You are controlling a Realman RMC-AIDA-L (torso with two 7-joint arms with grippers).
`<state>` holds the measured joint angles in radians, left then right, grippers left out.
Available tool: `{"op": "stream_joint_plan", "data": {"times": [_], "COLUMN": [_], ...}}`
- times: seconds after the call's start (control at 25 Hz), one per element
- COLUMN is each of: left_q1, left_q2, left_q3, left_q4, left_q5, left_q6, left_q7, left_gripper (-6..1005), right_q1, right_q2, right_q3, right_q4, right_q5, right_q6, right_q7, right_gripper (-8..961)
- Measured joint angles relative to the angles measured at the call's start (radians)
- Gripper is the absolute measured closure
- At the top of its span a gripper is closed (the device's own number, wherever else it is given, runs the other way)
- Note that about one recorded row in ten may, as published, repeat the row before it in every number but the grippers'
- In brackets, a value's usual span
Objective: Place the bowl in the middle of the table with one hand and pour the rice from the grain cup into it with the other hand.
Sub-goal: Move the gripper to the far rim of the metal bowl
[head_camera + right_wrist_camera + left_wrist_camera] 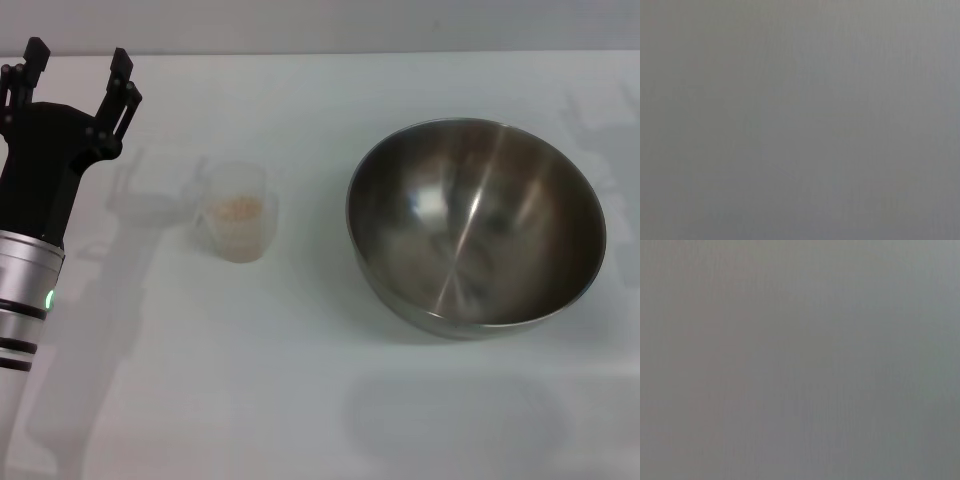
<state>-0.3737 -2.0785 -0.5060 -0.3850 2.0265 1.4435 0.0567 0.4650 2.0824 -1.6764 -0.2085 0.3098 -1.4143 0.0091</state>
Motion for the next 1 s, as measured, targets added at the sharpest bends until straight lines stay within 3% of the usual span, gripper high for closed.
{"op": "stream_joint_plan", "data": {"times": [0.44, 0.76, 0.92, 1.0], "left_q1": [0.002, 0.003, 0.003, 0.003], "left_q2": [0.000, 0.000, 0.000, 0.000], "left_q3": [0.000, -0.001, 0.000, 0.000], "left_q4": [0.000, 0.001, 0.002, 0.004], "left_q5": [-0.006, -0.006, -0.006, -0.006], "left_q6": [0.000, -0.002, -0.003, -0.004], "left_q7": [0.000, 0.000, 0.000, 0.000], "left_gripper": [170, 170, 170, 170], "right_q1": [-0.012, -0.013, -0.013, -0.029], "right_q2": [0.002, 0.003, 0.004, 0.005], "right_q3": [-0.010, -0.021, -0.019, -0.016], "right_q4": [-0.002, -0.021, -0.071, -0.172], "right_q5": [-0.007, -0.011, -0.006, -0.004], "right_q6": [-0.018, -0.038, 0.023, 0.144], "right_q7": [-0.067, -0.325, -0.338, -0.296], "right_gripper": [214, 223, 227, 230]}}
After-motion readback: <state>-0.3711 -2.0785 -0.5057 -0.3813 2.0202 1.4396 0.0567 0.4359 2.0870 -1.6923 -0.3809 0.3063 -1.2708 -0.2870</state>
